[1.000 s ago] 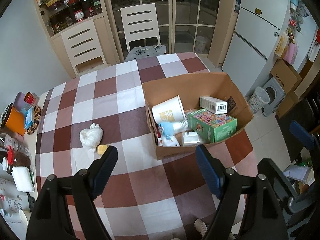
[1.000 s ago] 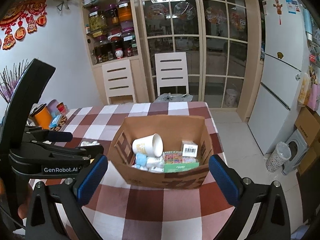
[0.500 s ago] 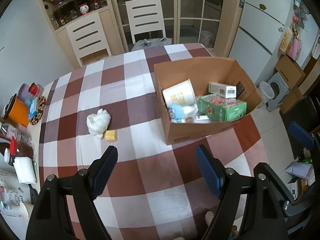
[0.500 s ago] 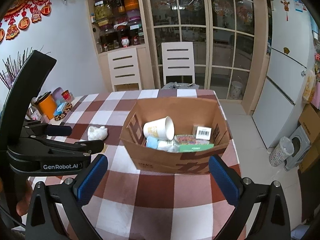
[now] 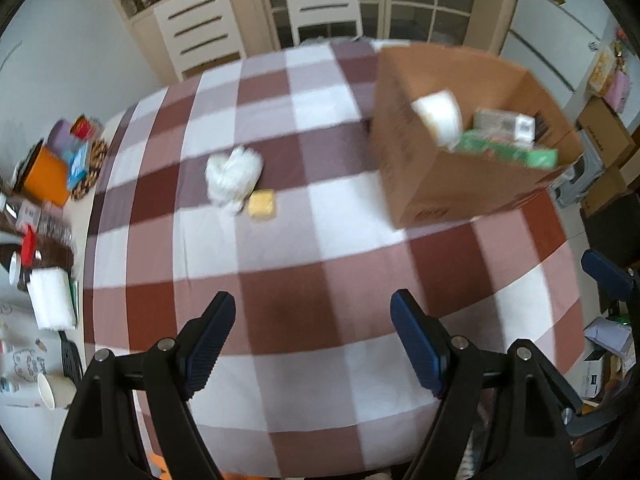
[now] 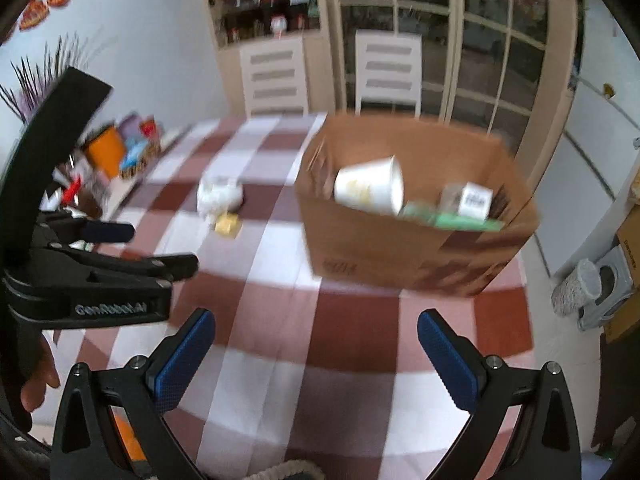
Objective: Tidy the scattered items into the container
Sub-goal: 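Move both tools away from the box toward the white plush and yellow block, then grasp the white plush with the left tool while the right tool grasps the yellow sponge block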
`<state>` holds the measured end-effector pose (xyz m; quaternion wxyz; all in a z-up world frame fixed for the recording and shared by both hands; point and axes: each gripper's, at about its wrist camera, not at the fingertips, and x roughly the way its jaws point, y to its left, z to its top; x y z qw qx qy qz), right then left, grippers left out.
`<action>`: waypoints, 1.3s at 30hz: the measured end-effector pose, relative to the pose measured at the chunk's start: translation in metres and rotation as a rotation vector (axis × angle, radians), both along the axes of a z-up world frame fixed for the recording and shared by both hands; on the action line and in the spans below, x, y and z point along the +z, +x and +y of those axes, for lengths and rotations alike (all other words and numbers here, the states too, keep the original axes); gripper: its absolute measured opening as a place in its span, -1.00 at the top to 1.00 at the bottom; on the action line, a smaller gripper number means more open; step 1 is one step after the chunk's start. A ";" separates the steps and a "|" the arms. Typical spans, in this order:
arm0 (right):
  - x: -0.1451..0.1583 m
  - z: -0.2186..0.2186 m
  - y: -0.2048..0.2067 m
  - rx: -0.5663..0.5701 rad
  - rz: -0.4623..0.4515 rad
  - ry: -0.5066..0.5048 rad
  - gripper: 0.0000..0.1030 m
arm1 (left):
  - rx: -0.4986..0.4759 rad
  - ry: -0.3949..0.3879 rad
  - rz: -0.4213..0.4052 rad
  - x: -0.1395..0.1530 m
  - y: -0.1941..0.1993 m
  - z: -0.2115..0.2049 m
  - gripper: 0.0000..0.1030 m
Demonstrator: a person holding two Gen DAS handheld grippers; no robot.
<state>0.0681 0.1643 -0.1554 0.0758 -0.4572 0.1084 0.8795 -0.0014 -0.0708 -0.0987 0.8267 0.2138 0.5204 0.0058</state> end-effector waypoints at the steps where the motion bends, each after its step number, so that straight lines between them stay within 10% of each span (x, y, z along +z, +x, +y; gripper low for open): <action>1: -0.007 -0.004 -0.004 0.011 -0.019 -0.020 -1.00 | 0.015 0.003 0.010 -0.006 0.000 0.012 -0.57; 14: -0.087 -0.107 -0.092 0.317 -0.015 0.069 -1.00 | 0.306 0.067 0.116 -0.070 -0.014 0.187 -0.57; 21: -0.120 -0.103 -0.187 0.142 0.025 0.118 -0.98 | 0.333 0.092 0.097 -0.070 -0.010 0.225 -0.57; 30: -0.141 -0.101 -0.234 0.112 0.046 0.093 0.15 | 0.331 0.074 0.094 -0.071 0.015 0.234 -0.57; 39: -0.137 -0.099 -0.171 0.183 0.003 0.076 0.19 | 0.112 0.042 0.001 -0.059 0.076 0.188 -0.58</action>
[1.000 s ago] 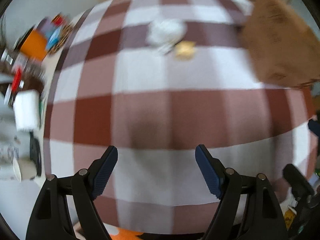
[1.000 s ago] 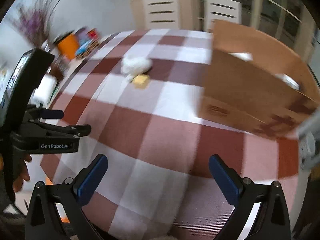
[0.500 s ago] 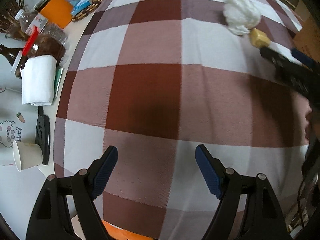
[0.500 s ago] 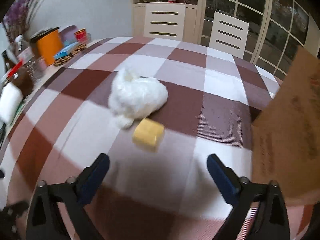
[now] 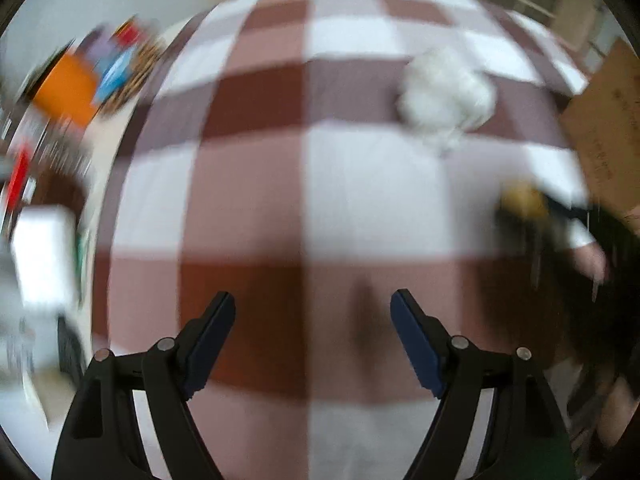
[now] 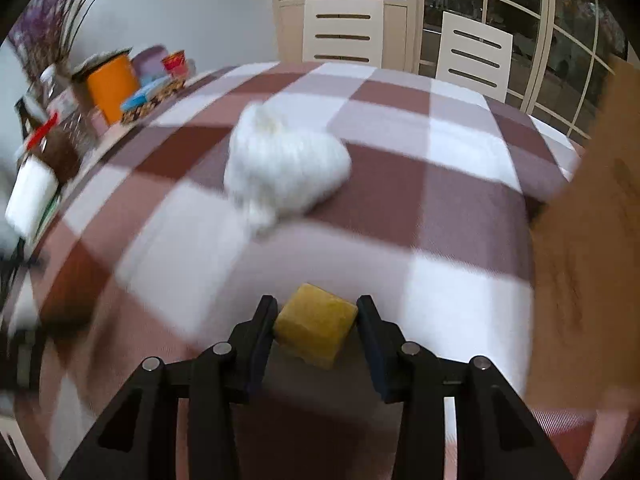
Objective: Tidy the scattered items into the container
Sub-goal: 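Grasp the white plush with the left tool while the right tool grasps the yellow sponge block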
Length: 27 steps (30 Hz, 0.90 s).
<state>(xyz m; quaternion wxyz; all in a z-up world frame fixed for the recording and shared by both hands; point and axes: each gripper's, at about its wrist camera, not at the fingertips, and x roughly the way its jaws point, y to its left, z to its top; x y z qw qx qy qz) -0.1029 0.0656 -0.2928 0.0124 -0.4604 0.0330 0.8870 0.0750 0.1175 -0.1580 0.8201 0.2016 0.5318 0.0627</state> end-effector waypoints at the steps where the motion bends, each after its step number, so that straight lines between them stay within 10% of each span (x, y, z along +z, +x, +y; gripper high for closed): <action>1: 0.000 0.001 0.012 0.005 -0.003 0.013 0.19 | -0.055 0.008 -0.020 0.000 0.010 -0.010 -0.58; 10: -0.003 0.001 0.037 -0.017 -0.025 0.044 0.01 | -0.369 0.010 -0.049 -0.032 0.090 -0.088 -0.79; 11: -0.003 0.000 0.038 -0.018 -0.022 0.044 0.00 | -0.375 0.003 -0.042 -0.037 0.095 -0.090 -0.75; 13: -0.004 0.000 0.039 -0.020 -0.019 0.040 0.00 | -0.352 0.021 -0.068 -0.040 0.096 -0.085 -0.02; 20: -0.003 0.010 0.057 0.001 -0.026 -0.001 0.34 | -0.234 -0.059 -0.124 -0.028 0.011 -0.036 0.04; 25: -0.006 0.013 0.079 0.032 -0.045 0.031 0.13 | -0.146 0.058 -0.098 -0.052 -0.058 -0.019 -0.17; 27: -0.007 0.014 0.083 0.013 -0.044 0.037 -0.19 | -0.143 0.075 -0.123 -0.049 -0.069 -0.019 -0.66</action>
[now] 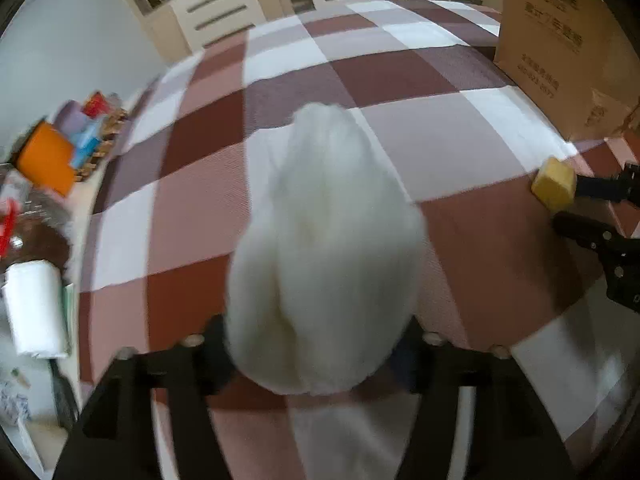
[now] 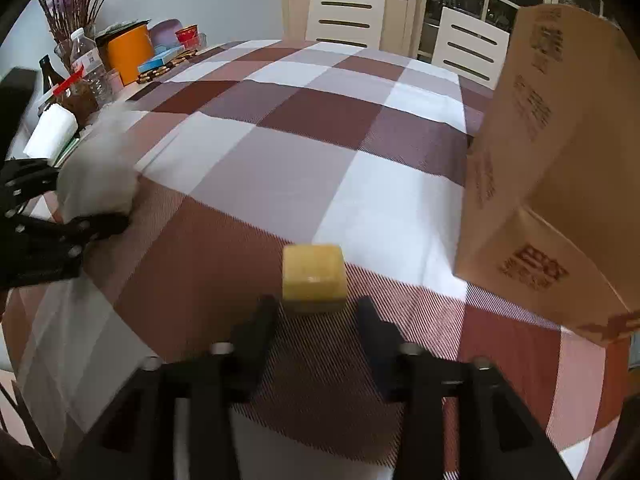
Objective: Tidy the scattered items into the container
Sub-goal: 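Grasp the white plush with the left tool while the right tool grasps the yellow sponge block, then carry the white plush and yellow block over the cardboard box with both tools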
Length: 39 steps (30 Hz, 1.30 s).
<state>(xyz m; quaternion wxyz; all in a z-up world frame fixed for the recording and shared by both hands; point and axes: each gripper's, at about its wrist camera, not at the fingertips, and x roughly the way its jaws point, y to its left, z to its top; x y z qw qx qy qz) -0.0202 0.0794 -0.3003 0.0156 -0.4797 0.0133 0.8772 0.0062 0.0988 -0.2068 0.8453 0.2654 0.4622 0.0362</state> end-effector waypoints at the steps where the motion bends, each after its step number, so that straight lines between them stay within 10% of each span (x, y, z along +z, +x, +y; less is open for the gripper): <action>1: -0.001 0.000 0.002 -0.012 0.004 -0.007 -0.30 | -0.005 -0.005 -0.012 0.003 -0.001 -0.002 -0.69; 19: 0.000 -0.008 -0.025 0.016 0.034 -0.015 -0.35 | -0.008 -0.305 -0.007 0.030 0.006 0.004 -0.79; 25: 0.000 -0.009 -0.026 -0.001 0.033 -0.021 -0.36 | 0.070 -0.281 0.004 0.025 0.003 0.008 -0.79; 27: 0.001 -0.008 -0.026 -0.007 0.031 -0.030 -0.20 | 0.097 -0.273 0.001 0.022 0.001 0.013 -0.63; 28: 0.002 -0.007 -0.025 -0.010 0.033 -0.034 0.28 | 0.105 -0.271 -0.011 0.022 -0.001 0.016 -0.42; 29: 0.003 -0.005 -0.025 -0.011 0.032 -0.039 0.37 | 0.111 -0.268 -0.026 0.023 -0.003 0.019 0.05; 39: 0.003 -0.006 -0.012 0.025 -0.015 -0.053 0.36 | 0.156 -0.297 -0.037 0.027 -0.020 0.029 -0.07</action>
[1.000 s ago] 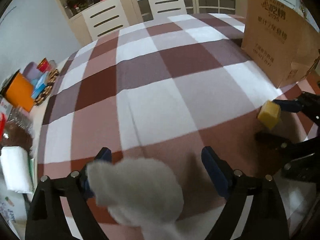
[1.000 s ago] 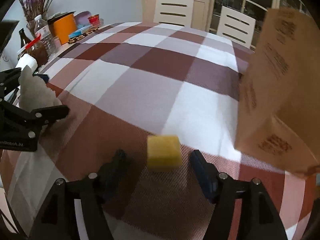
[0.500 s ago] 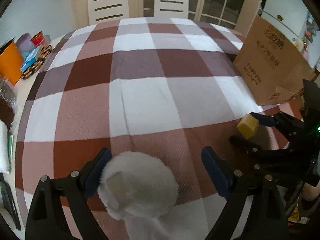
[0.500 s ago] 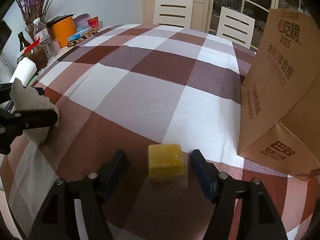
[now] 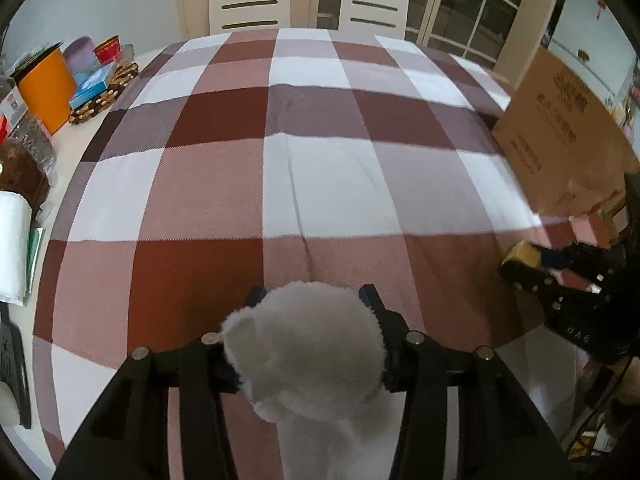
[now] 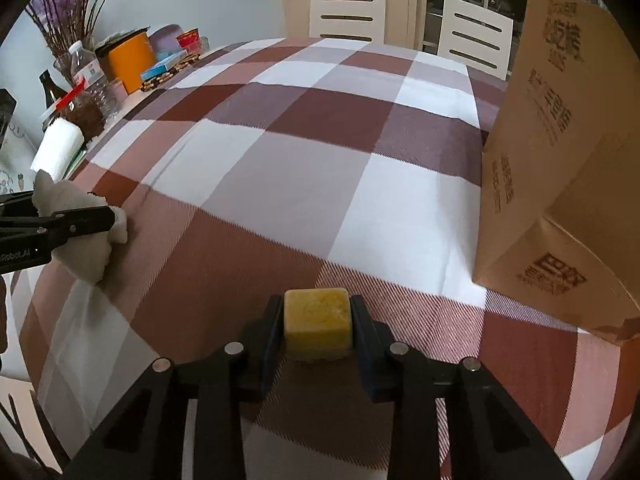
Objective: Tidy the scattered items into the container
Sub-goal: 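Carry the white plush and yellow block over the cardboard box with both tools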
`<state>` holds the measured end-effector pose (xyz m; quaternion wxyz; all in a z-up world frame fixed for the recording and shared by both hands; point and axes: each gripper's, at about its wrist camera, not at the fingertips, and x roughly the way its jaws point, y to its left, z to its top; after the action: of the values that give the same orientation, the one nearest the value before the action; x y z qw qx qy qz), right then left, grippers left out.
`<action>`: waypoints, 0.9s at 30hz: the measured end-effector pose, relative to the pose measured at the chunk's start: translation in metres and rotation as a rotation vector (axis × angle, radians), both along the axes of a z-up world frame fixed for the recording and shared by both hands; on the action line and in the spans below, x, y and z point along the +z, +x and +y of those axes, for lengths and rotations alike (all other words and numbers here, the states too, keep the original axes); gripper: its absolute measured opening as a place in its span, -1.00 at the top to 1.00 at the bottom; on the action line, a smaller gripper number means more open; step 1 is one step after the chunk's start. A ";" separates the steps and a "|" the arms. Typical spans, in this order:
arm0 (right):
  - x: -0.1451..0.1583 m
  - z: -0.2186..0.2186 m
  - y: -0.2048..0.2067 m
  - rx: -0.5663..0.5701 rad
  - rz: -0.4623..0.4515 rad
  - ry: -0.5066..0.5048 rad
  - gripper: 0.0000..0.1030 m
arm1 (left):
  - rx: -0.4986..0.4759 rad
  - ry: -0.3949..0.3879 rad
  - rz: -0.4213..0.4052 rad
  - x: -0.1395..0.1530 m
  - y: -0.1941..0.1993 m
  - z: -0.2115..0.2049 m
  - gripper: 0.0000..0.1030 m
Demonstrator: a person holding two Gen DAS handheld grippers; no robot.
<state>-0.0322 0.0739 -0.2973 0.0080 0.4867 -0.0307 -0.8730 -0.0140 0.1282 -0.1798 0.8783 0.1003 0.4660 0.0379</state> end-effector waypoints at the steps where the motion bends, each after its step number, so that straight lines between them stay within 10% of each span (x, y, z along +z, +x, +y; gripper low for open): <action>1: 0.000 -0.002 0.001 0.009 0.004 0.015 0.33 | 0.005 0.024 -0.004 -0.001 -0.001 -0.002 -0.09; 7: 0.000 -0.008 0.001 0.036 0.009 0.051 0.21 | 0.035 0.115 0.029 -0.019 0.002 -0.006 -0.38; 16: 0.003 -0.002 0.001 0.027 -0.015 -0.005 0.37 | 0.051 0.111 0.030 -0.013 0.000 -0.002 0.05; 27: 0.095 0.018 0.034 -0.045 0.116 -0.006 0.37 | 0.029 0.021 -0.151 0.074 -0.022 -0.051 0.05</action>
<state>0.0017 0.0923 -0.2024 -0.0085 0.4344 -0.0437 -0.8996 -0.0360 0.0768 -0.1059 0.9091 0.0999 0.3994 0.0630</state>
